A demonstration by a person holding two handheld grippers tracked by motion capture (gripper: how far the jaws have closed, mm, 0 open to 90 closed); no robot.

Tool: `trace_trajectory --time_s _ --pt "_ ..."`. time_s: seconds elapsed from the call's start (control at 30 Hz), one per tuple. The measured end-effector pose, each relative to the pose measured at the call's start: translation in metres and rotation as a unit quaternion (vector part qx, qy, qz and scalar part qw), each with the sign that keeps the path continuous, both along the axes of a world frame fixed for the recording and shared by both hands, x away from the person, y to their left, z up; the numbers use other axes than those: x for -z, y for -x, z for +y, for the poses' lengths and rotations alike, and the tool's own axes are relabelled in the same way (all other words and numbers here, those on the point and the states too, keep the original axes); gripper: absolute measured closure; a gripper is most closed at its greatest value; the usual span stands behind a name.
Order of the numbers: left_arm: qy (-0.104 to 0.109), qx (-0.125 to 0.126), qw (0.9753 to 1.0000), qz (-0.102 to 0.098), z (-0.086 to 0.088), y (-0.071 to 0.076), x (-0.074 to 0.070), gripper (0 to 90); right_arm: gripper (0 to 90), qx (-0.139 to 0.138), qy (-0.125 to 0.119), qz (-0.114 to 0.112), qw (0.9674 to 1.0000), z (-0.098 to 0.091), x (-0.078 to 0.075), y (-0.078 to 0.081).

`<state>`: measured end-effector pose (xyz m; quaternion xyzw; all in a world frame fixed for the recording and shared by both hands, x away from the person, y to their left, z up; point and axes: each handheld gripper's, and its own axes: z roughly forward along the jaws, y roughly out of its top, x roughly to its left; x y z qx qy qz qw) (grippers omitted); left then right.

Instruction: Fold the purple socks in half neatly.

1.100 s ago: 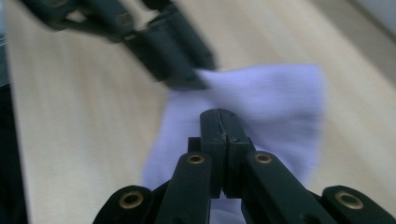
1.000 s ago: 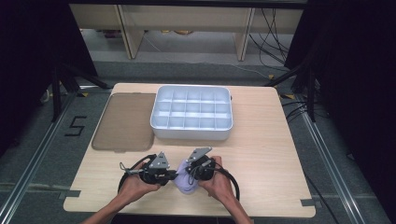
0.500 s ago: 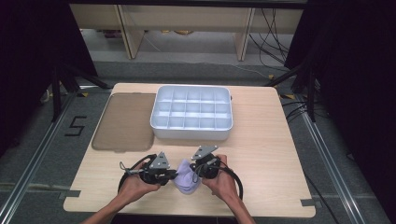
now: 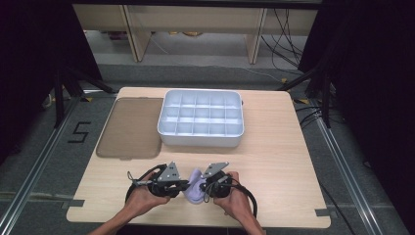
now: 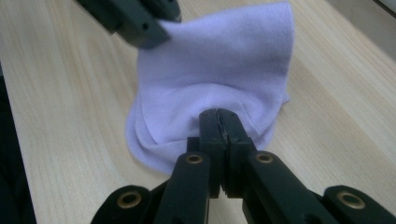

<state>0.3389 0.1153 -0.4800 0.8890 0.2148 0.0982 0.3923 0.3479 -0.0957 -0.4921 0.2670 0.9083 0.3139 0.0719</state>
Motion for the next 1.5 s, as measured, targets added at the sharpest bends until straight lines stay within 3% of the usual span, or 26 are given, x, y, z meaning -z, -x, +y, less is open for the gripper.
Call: trace_trajectory --time_s 0.1,0.13,0.23,0.3,0.33,0.37,0.57,0.6,0.7,0.83,0.9,1.1,1.2,1.23,1.27,1.3,1.33,1.4,1.5 --pt "0.015 0.002 0.9999 0.003 -0.005 0.003 0.000 83.1 89.5 0.000 0.000 -0.003 1.0000 0.000 0.000 0.001" --pt "0.002 0.009 1.0000 -0.004 -0.005 0.003 -0.002 83.1 89.4 -0.002 -0.001 -0.004 1.0000 -0.001 0.000 0.000" --pt "0.001 0.009 0.9999 -0.006 -0.004 0.004 -0.002 83.2 88.7 0.004 -0.014 0.001 0.9999 -0.003 -0.002 0.002" --pt "0.001 0.009 0.9999 -0.008 -0.004 0.004 -0.003 83.1 88.7 -0.001 -0.014 -0.012 0.9998 -0.008 -0.008 0.003" --pt "0.014 -0.001 0.9999 -0.003 -0.004 0.005 -0.003 83.1 88.7 0.003 -0.013 -0.010 0.9999 -0.012 -0.013 0.004" --pt "0.001 0.009 0.9999 -0.011 -0.003 0.004 -0.004 83.0 88.7 0.007 -0.007 -0.005 0.9999 -0.014 -0.014 0.005" --pt "-0.001 0.016 0.9997 -0.016 -0.005 0.008 -0.007 83.0 88.7 0.008 0.001 0.011 0.9999 -0.019 -0.005 0.008" --pt "0.006 0.009 0.9998 -0.016 -0.006 0.010 -0.006 83.0 88.7 0.010 0.002 0.020 0.9997 -0.019 -0.005 0.009" --pt "0.006 0.016 0.9997 -0.020 -0.010 0.012 -0.007 82.8 88.7 0.009 -0.002 0.010 0.9999 -0.018 -0.001 0.007" --pt "-0.007 0.034 0.9991 -0.024 -0.017 0.015 -0.005 82.7 88.8 0.016 0.006 0.027 0.9995 -0.017 0.004 0.006" --pt "-0.002 0.032 0.9993 -0.021 -0.020 0.017 -0.003 82.7 88.8 0.009 0.007 0.020 0.9997 -0.018 0.005 0.005" --pt "-0.027 0.063 0.9972 -0.029 -0.034 0.022 0.003 82.6 88.8 0.004 0.005 0.025 0.9997 -0.018 0.006 0.004" --pt "-0.028 0.068 0.9969 -0.028 -0.039 0.024 0.007 82.6 88.8 0.011 0.005 0.029 0.9995 -0.018 0.006 0.004" --pt "-0.027 0.064 0.9973 -0.025 -0.041 0.026 0.009 82.6 88.8 0.017 0.002 0.040 0.9991 -0.018 0.007 0.005" --pt "-0.033 0.076 0.9961 -0.031 -0.043 0.025 0.009 82.6 88.8 0.017 0.002 0.040 0.9991 -0.018 0.007 0.005" --pt "-0.041 0.074 0.9958 -0.034 -0.044 0.026 0.010 82.6 88.8 0.005 -0.006 0.030 0.9995 -0.019 0.008 0.002" --pt "-0.039 0.071 0.9962 -0.031 -0.046 0.027 0.011 82.7 88.8 0.015 -0.003 0.039 0.9991 -0.019 0.007 0.003" --pt "-0.052 0.083 0.9944 -0.041 -0.047 0.027 0.014 82.8 88.7 0.008 -0.002 0.033 0.9994 -0.021 0.007 0.002" --pt "-0.051 0.084 0.9946 -0.032 -0.049 0.030 0.016 82.7 88.8 0.027 -0.017 0.027 0.9991 -0.026 0.002 0.000"
